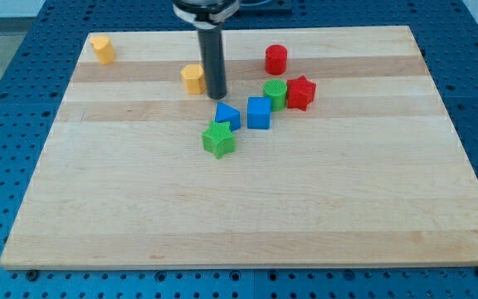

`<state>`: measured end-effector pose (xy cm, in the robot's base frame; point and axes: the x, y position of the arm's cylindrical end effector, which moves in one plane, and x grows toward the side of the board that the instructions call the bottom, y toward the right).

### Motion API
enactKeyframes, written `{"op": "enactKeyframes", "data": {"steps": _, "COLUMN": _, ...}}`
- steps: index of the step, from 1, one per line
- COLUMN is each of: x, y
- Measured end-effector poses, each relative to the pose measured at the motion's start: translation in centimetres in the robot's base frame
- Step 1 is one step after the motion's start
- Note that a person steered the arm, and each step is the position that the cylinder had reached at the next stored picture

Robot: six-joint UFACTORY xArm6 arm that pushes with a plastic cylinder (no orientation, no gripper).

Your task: Move the blue triangle above the blue cube

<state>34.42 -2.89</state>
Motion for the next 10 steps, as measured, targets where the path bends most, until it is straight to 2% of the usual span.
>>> {"op": "enactKeyframes", "data": {"steps": 1, "x": -3.2, "y": 8.9}}
{"op": "enactKeyframes", "data": {"steps": 2, "x": -3.9, "y": 9.4}}
{"op": "enactKeyframes", "data": {"steps": 3, "x": -7.3, "y": 2.9}}
{"op": "enactKeyframes", "data": {"steps": 4, "x": -7.8, "y": 9.0}}
{"op": "enactKeyframes", "data": {"steps": 5, "x": -10.1, "y": 11.0}}
{"op": "enactKeyframes", "data": {"steps": 6, "x": -10.3, "y": 3.0}}
{"op": "enactKeyframes", "data": {"steps": 7, "x": -10.5, "y": 4.0}}
{"op": "enactKeyframes", "data": {"steps": 8, "x": -13.3, "y": 5.0}}
{"op": "enactKeyframes", "data": {"steps": 9, "x": -13.0, "y": -2.4}}
{"op": "enactKeyframes", "data": {"steps": 10, "x": -12.3, "y": -3.2}}
